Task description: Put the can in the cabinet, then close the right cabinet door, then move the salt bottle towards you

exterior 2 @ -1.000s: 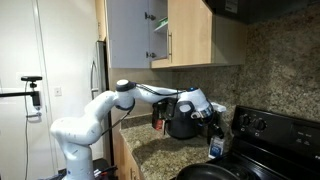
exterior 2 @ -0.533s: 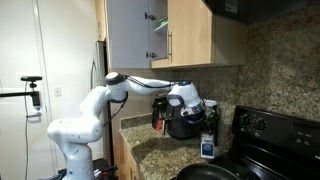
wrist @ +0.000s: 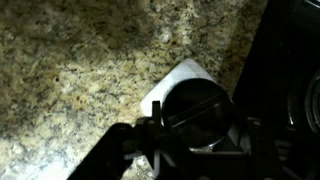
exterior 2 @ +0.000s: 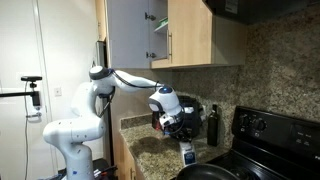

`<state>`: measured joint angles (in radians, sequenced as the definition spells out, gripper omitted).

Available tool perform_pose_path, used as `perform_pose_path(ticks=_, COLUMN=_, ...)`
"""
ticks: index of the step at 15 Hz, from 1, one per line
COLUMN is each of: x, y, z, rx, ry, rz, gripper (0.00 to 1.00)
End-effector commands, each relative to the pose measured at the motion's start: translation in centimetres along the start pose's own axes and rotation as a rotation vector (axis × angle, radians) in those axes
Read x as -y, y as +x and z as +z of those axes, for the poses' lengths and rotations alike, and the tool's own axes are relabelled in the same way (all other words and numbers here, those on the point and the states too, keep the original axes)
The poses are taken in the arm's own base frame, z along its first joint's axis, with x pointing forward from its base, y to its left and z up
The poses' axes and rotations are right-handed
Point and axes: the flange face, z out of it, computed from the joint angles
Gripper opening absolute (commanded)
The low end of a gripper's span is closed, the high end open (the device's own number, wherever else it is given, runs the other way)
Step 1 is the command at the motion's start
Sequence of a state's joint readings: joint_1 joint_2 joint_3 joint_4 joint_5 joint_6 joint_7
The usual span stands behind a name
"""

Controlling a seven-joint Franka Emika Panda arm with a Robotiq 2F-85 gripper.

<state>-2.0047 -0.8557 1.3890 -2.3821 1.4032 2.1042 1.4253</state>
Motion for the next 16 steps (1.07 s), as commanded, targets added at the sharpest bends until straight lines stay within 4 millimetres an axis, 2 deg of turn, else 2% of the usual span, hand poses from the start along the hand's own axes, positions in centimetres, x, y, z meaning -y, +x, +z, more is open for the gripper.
perform_pose_path(ticks=1, x=-2.2, y=3.0, z=-0.5, rx=0.056, ry=-0.103, rz=-0.155, gripper=0.37)
perform_pose_path(ticks=3, x=-2.9, y=4.0, z=-0.8, rx=0.102, ry=-0.157, rz=-0.202, gripper=0.37)
perform_pose_path(ticks=6, x=-3.5, y=6.3, z=-1.9, rx=0.031, ry=-0.122, rz=-0.014, gripper=0.37)
perform_pose_path(ticks=8, x=-3.3, y=7.4, z=-3.2, rx=-0.018, ry=-0.072, rz=0.001, gripper=0.37)
perform_pose_path(ticks=12, x=-3.6, y=8.9, z=-4.6, rx=-0.093, ry=0.023, rz=0.066, gripper=0.37)
perform_pose_path(ticks=16, x=-4.7, y=9.9, z=-5.2, rx=-0.222, ry=-0.026, rz=0.149, gripper=0.37)
